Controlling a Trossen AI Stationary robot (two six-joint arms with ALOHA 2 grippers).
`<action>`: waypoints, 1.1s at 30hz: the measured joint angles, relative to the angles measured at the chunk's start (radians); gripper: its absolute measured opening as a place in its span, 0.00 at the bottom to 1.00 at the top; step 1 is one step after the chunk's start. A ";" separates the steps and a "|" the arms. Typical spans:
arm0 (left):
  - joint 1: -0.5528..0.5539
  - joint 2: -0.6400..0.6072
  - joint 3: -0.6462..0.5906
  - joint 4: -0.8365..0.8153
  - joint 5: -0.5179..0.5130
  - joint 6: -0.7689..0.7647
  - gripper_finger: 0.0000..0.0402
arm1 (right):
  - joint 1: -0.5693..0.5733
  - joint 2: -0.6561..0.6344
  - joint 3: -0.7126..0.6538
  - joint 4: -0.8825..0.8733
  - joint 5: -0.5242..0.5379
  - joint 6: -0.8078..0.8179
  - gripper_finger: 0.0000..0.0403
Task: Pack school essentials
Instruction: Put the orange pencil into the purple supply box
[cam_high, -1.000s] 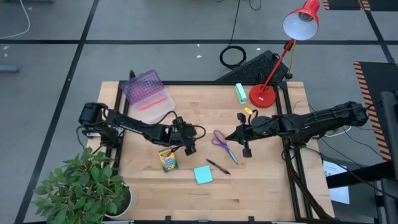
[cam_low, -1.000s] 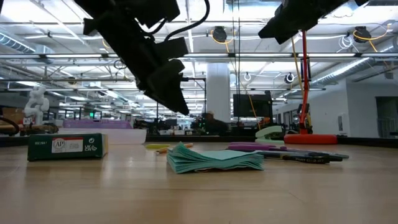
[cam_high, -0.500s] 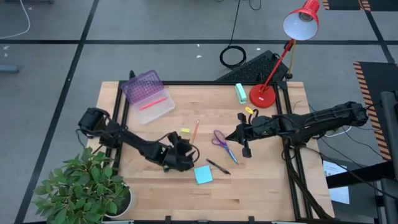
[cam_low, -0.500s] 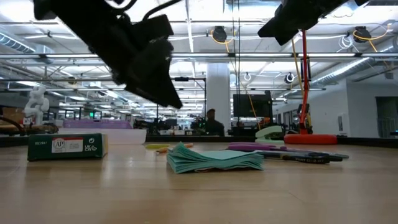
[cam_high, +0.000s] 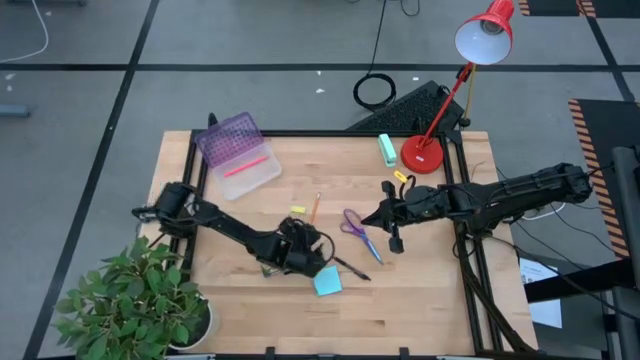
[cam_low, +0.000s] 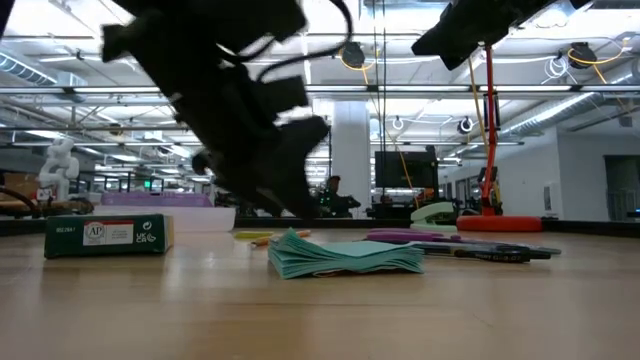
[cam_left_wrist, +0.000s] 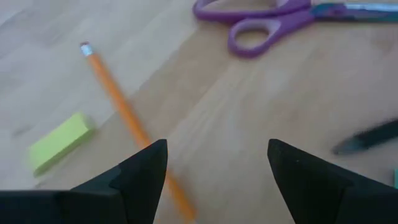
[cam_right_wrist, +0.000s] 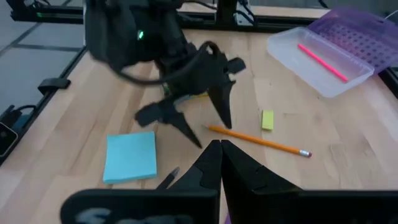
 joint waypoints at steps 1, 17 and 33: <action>0.001 0.011 0.015 -0.044 -0.002 -0.013 0.70 | 0.000 0.000 0.000 -0.001 0.000 0.000 0.00; 0.041 0.080 0.092 -0.213 0.024 -0.150 0.57 | 0.000 -0.001 0.000 -0.016 -0.002 0.000 0.00; 0.055 0.078 0.080 -0.244 0.049 -0.157 0.39 | 0.000 -0.001 0.000 -0.009 -0.003 0.000 0.00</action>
